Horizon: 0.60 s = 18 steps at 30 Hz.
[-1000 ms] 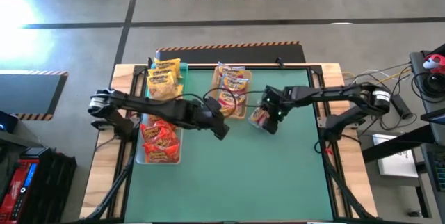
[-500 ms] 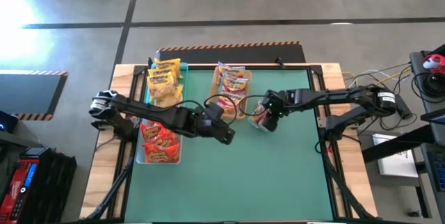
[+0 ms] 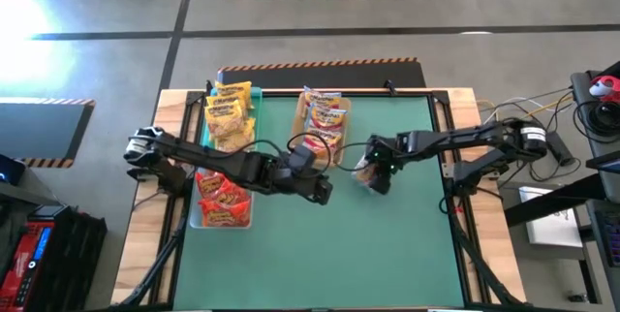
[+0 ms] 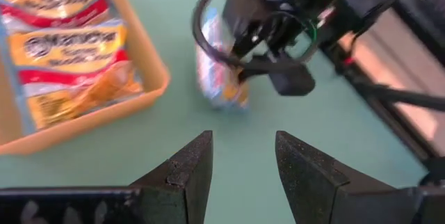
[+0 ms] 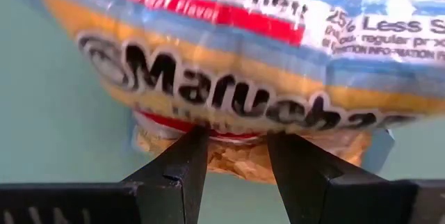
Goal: Sort Maruchan noodles
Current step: Put the blue noodle pack into the orange bin
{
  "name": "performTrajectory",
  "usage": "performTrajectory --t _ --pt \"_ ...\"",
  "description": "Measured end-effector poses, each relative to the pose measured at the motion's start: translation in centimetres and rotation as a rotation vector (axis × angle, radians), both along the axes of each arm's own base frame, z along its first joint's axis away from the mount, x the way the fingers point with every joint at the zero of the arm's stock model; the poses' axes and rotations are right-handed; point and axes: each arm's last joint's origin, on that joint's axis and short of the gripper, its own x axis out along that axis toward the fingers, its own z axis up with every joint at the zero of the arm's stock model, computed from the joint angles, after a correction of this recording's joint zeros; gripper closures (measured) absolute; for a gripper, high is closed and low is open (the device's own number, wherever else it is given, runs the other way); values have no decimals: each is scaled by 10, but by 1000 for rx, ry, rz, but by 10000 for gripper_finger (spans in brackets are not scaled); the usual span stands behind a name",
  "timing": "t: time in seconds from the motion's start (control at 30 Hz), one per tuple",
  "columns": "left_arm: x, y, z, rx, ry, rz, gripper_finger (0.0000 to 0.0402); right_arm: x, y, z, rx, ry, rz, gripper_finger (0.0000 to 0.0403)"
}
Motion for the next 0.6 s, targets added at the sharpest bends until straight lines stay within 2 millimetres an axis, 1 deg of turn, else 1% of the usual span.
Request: performTrajectory --t 0.1,0.2,0.3,0.4,0.53,0.6 --pt "4 -3 4 6 -64 9 263 2 8 1 53 -26 78 259" --pt "9 -3 1 9 -82 16 263 6 17 1 53 -55 134 259" --pt "18 -5 -11 6 -77 20 263 11 27 0 38 -109 179 259" --pt "28 -8 -28 -21 -63 34 263 16 38 0 34 -180 235 259" --pt "41 -11 -52 -70 -52 77 263 18 53 -4 11 -262 319 259" --pt "44 -14 -61 -91 -43 97 263 18 58 -5 12 -273 342 260"
